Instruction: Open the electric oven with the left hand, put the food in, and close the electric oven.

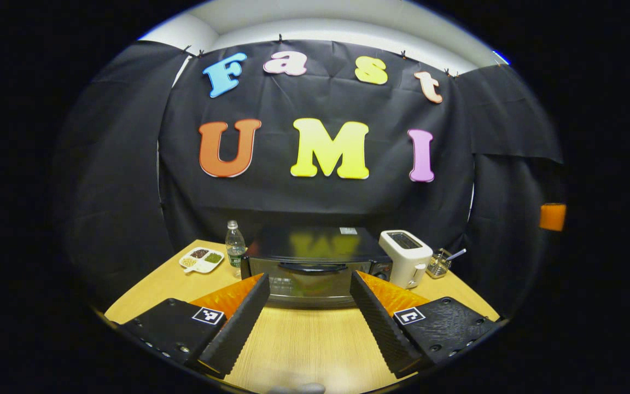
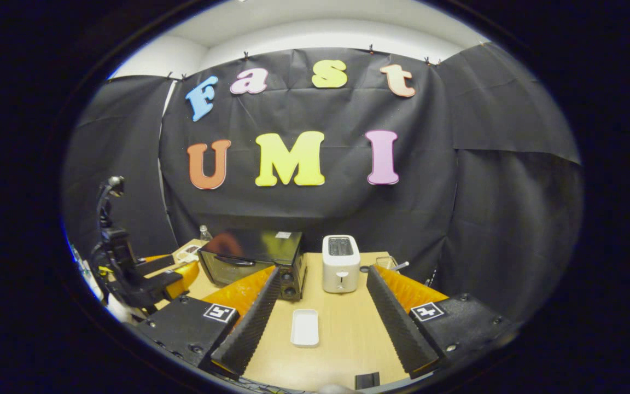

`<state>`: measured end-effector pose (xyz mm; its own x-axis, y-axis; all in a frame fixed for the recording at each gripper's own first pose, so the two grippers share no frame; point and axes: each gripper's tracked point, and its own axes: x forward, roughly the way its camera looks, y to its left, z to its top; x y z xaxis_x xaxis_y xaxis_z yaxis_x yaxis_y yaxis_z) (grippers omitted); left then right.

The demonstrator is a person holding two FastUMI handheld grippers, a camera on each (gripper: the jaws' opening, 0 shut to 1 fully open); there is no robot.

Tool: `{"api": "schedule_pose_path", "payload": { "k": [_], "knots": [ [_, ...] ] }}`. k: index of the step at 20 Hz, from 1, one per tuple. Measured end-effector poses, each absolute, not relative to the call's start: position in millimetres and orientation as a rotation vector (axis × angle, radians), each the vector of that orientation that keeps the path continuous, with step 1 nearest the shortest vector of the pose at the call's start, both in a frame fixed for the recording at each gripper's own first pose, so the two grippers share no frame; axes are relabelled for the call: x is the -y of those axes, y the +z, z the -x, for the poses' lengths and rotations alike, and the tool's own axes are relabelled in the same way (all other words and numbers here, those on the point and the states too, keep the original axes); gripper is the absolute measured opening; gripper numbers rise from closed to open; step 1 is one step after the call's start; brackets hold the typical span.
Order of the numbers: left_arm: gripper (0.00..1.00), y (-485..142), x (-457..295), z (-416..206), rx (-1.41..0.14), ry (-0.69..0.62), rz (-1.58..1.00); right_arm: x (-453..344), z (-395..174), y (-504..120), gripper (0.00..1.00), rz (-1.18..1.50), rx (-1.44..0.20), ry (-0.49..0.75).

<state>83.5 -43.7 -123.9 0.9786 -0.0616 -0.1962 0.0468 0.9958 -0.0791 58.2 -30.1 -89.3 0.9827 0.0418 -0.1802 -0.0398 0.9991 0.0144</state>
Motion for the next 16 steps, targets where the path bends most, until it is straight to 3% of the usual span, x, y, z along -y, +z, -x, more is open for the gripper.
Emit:
{"api": "schedule_pose_path", "payload": {
  "k": [1, 2, 11, 12, 14, 15, 16],
  "knots": [
    [0.88, -108.1, 39.0, -72.5, -0.178, -0.048, 0.075, 27.0, -56.2, -87.1, 1.00, -0.015, -0.172, 0.046],
    [0.97, -93.2, 34.3, -62.2, -0.157, -0.043, 0.081, 24.0, -55.1, -83.8, 1.00, -0.017, -0.163, 0.049],
    [0.94, -12.1, 13.0, -7.5, -0.034, -0.020, 0.068, 10.8, -43.9, -51.1, 1.00, -0.051, -0.071, 0.038],
    [0.94, -11.2, 11.7, -5.7, -0.033, -0.016, 0.066, 9.5, -42.4, -48.4, 0.91, -0.053, -0.065, 0.036],
    [0.94, -7.8, 10.5, -2.5, -0.036, -0.013, 0.078, 8.4, -38.6, -44.2, 0.91, -0.040, -0.053, 0.035],
    [0.94, -6.7, 10.8, -0.1, -0.035, -0.016, 0.079, 8.0, -37.2, -42.8, 1.00, -0.031, -0.048, 0.032],
    [0.94, -4.4, 10.7, 1.5, -0.032, -0.017, 0.076, 7.6, -35.8, -41.2, 1.00, -0.027, -0.044, 0.030]
  ]
}}
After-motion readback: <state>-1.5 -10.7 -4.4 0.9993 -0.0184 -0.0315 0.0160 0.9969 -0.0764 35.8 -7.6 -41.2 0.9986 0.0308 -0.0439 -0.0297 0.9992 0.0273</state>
